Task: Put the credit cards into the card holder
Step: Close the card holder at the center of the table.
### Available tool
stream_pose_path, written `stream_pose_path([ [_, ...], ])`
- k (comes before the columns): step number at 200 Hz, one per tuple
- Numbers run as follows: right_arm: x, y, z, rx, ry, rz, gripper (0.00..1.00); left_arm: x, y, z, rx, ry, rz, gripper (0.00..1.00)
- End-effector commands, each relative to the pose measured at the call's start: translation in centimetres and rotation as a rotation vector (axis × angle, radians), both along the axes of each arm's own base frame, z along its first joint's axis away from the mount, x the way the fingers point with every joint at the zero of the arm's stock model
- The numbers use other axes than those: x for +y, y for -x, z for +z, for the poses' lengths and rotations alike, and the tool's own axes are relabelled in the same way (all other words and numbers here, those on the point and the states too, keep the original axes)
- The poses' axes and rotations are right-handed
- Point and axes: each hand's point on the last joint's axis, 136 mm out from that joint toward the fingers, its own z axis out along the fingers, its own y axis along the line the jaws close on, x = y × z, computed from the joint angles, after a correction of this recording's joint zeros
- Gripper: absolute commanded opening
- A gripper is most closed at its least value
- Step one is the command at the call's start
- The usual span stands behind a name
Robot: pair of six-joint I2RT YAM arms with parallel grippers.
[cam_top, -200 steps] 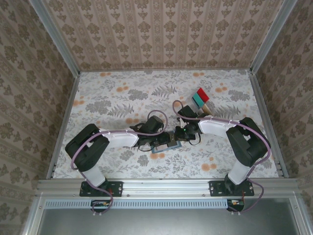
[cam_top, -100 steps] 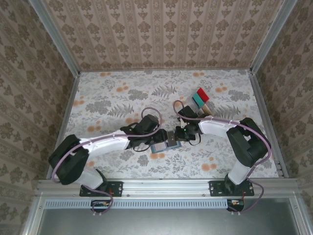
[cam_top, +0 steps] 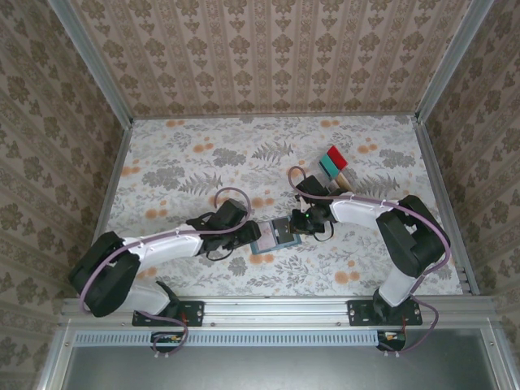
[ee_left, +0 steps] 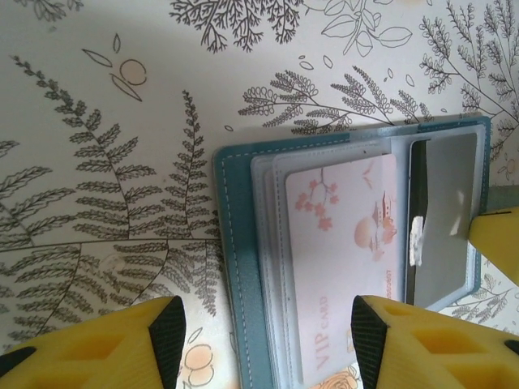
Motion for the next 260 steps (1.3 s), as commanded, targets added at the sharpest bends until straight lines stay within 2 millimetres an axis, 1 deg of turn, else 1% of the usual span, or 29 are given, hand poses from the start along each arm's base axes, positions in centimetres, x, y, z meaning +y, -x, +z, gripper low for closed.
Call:
stream_pose_path([
  [1,-0.9,1.9,-2.5,0.081,0.047,0.002,0.17,-0.8,-0.4,-0.2,0.008,0.040,0.007,0.59],
  [61,-0.8,2.1,-2.8,0.090,0.044,0.003,0.17,-1.6,-0.6,-1.5,0.039,0.042,-0.004,0.59],
  [83,-0.8,2.2,-3.0,0.095,0.045,0.005,0.17,-2.4,-0.7,-1.6,0.044,0.078,-0.016,0.57],
  [102,-0.8,2.2,-3.1,0.098,0.044,0.006,0.17,-3.5,-0.9,-0.8,0.028,0.140,-0.029,0.55],
  [134,-0.9,2.3,-3.2,0.099,0.046,0.005,0.17,-4.0,-1.1,0.7,-0.002,0.195,-0.025,0.52],
  [165,-0.9,2.3,-3.3,0.103,0.046,0.004,0.17,-4.4,-1.5,2.7,-0.047,0.249,-0.019,0.52],
  [183,-0.8,2.3,-3.2,0.101,0.041,0.002,0.17,-4.7,-1.7,4.4,-0.084,0.285,-0.026,0.51],
  [198,-0.5,2.3,-3.0,0.101,0.026,0.004,0.17,-4.9,-1.8,5.6,-0.116,0.308,-0.033,0.53],
  [213,-0.1,2.2,-2.7,0.102,0.000,0.002,0.17,-5.4,-1.9,6.4,-0.132,0.333,-0.046,0.54],
  [227,0.5,2.1,-2.4,0.103,-0.034,-0.005,0.17,-6.0,-2.1,6.6,-0.133,0.352,-0.062,0.54],
  [242,0.9,2.0,-2.1,0.104,-0.065,-0.013,0.17,-6.9,-2.3,6.3,-0.115,0.362,-0.078,0.54],
  [260,1.3,2.1,-1.7,0.104,-0.095,-0.019,0.17,-8.4,-2.4,6.3,-0.109,0.392,-0.098,0.54],
])
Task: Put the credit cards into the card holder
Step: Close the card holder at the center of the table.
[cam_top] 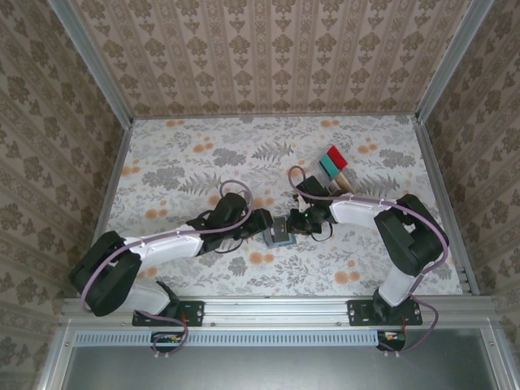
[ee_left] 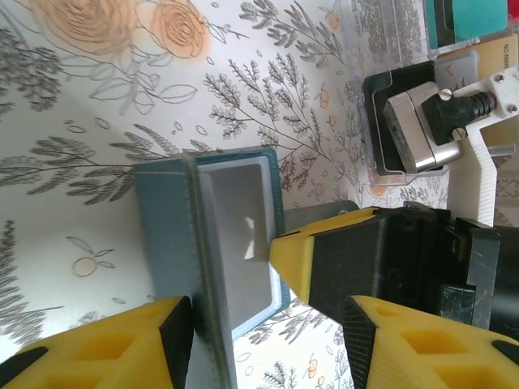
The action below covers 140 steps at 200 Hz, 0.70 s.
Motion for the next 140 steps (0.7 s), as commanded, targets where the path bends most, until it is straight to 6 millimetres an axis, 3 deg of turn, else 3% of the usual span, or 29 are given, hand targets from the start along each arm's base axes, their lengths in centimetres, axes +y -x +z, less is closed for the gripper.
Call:
stream_pose_path([
  [1,-0.1,2.2,-1.7,0.095,-0.004,-0.009,0.17,-2.8,-0.5,1.6,-0.016,0.086,-0.048,0.54],
  [36,-0.8,1.5,0.3,0.046,-0.003,-0.038,0.18,-4.6,-0.9,0.6,0.011,0.076,-0.075,0.52],
  [97,-6.1,-0.3,5.6,-0.093,0.062,-0.132,0.26,-3.6,-0.7,-2.2,0.060,0.034,-0.021,0.52],
  [113,-6.9,-0.4,6.0,-0.092,0.084,-0.134,0.29,-3.6,-0.7,-2.4,0.063,0.035,-0.020,0.52],
  [140,-6.3,-0.2,5.2,-0.056,0.068,-0.100,0.30,-4.0,-0.5,-3.1,0.081,0.029,-0.033,0.52],
])
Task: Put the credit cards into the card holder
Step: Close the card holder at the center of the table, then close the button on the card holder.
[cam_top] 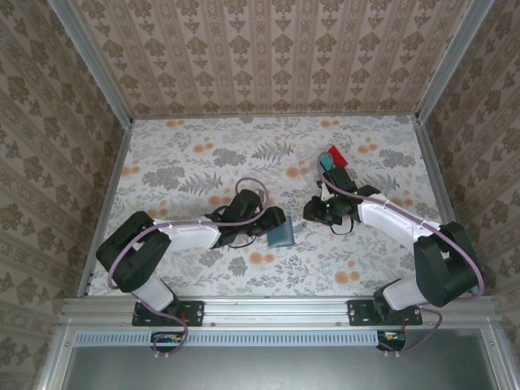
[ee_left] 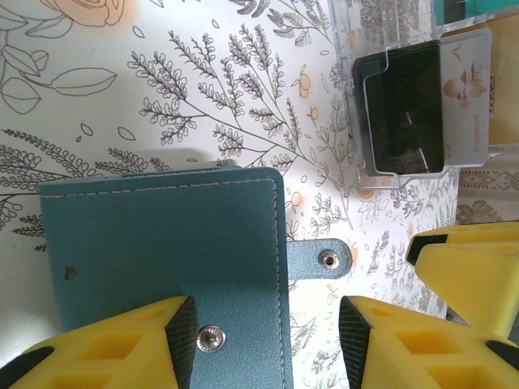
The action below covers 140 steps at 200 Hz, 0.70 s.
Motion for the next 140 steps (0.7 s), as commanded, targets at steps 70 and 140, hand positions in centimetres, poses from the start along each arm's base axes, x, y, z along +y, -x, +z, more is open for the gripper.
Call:
stream_pose_path([
  [70,1.2,1.3,-2.5,0.118,-0.023,0.093,0.31,-0.6,0.7,-2.4,0.051,-0.016,-0.009,0.51],
  [140,1.1,0.7,-3.2,0.114,0.001,0.089,0.26,-0.4,0.9,-2.7,0.056,-0.036,-0.017,0.48],
])
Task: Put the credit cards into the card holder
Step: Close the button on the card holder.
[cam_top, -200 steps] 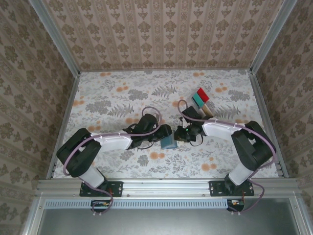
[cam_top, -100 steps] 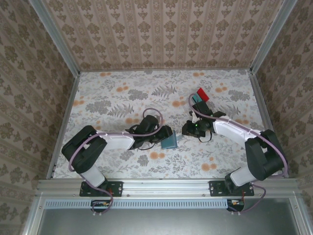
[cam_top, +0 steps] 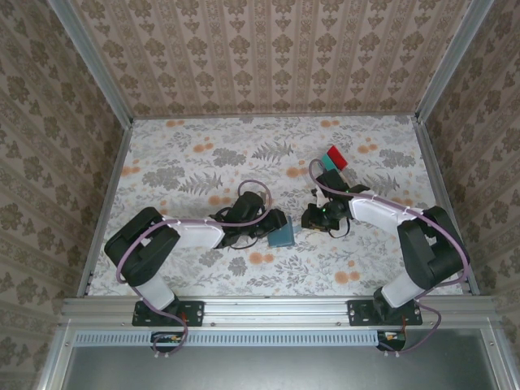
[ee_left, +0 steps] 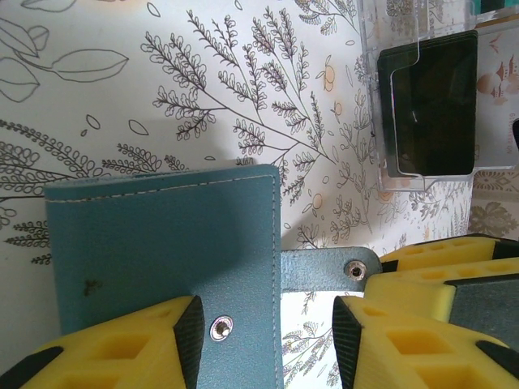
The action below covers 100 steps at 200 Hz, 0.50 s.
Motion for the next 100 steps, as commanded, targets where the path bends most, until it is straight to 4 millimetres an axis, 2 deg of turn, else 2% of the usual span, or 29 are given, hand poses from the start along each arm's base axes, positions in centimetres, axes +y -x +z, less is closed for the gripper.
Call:
stream_pose_path([
  [1,0.48,-0.70,0.45,-0.015,-0.010,0.015,0.26,0.06,0.91,-1.31,0.035,-0.030,-0.019,0.48],
  [56,0.36,-0.90,0.19,-0.016,0.001,0.018,0.13,0.11,0.97,-1.30,0.030,-0.041,-0.024,0.48],
  [100,0.51,-0.85,0.79,-0.040,-0.011,0.038,0.03,0.52,1.08,-0.86,0.008,-0.086,-0.043,0.48],
])
